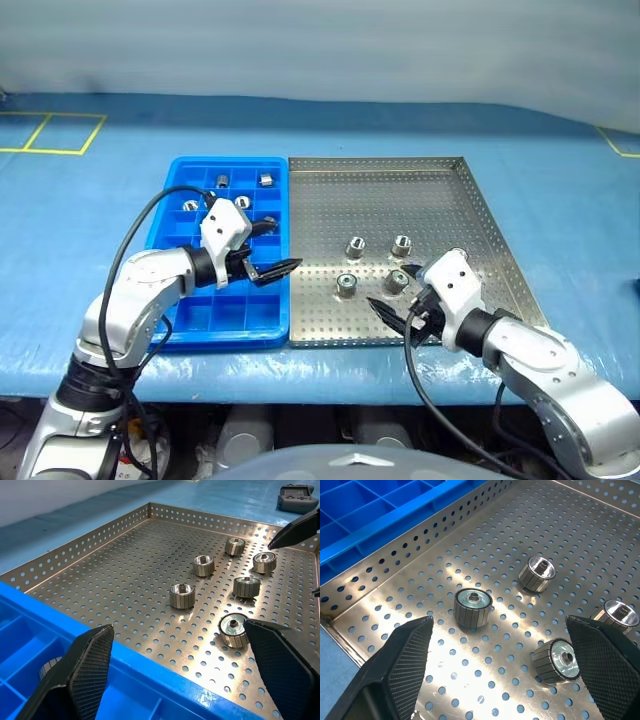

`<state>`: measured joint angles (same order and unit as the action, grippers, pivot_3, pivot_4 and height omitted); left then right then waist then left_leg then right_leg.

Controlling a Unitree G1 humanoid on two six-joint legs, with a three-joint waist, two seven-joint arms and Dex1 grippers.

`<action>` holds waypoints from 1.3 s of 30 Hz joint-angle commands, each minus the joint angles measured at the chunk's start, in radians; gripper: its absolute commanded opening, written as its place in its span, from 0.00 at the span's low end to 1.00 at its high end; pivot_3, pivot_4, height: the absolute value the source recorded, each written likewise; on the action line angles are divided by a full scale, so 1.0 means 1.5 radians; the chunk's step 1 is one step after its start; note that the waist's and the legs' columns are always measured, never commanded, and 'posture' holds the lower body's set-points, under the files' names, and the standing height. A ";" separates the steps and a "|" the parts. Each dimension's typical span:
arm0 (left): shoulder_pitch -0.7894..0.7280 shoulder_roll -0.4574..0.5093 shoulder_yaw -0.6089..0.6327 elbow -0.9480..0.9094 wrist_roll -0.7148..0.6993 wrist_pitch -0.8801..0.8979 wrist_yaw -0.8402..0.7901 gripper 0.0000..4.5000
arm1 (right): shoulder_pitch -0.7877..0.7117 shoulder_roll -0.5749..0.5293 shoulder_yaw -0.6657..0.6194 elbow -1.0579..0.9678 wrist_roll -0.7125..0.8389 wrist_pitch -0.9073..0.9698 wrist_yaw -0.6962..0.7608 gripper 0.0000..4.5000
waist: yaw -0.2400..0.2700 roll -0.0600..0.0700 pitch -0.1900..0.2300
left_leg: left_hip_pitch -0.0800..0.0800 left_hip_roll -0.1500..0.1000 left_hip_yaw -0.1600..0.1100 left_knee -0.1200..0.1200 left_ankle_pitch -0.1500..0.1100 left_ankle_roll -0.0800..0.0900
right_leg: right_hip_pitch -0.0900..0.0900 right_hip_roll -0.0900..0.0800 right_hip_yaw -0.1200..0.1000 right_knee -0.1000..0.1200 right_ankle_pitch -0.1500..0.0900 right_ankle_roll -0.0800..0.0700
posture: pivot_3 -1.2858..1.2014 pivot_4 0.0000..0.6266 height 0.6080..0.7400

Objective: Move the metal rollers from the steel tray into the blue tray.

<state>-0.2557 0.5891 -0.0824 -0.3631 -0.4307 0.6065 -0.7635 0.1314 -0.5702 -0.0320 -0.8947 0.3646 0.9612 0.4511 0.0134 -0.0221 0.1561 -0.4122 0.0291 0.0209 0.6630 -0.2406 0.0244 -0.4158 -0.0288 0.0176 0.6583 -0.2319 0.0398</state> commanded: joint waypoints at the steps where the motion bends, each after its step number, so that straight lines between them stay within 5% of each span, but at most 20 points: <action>1: -0.010 -0.001 0.004 -0.013 0.001 -0.014 -0.004 1.00 | -0.005 -0.011 -0.009 -0.022 0.002 -0.016 -0.002 0.99 | 0.001 0.000 0.000 | 0.000 0.000 0.000 0.000 0.000 0.000 | 0.000 0.000 0.000 0.000 0.000 0.000 | 0.53 0.24 1.00; 39: -0.022 -0.013 0.001 -0.008 -0.012 0.008 0.003 1.00 | -0.002 -0.011 -0.002 -0.023 -0.014 -0.025 -0.038 0.99 | 0.001 0.000 0.000 | 0.000 0.000 0.000 0.000 0.000 0.000 | 0.000 0.000 0.000 0.000 0.000 0.000 | 0.53 0.24 1.00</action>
<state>-0.2615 0.5792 -0.0868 -0.3604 -0.4345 0.6058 -0.7632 0.1310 -0.5893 -0.0257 -0.8936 0.3417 0.9374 0.4030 0.0145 -0.0222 0.1562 -0.4123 0.0288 0.0208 0.6630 -0.2406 0.0244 -0.4157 -0.0287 0.0174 0.6583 -0.2319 0.0399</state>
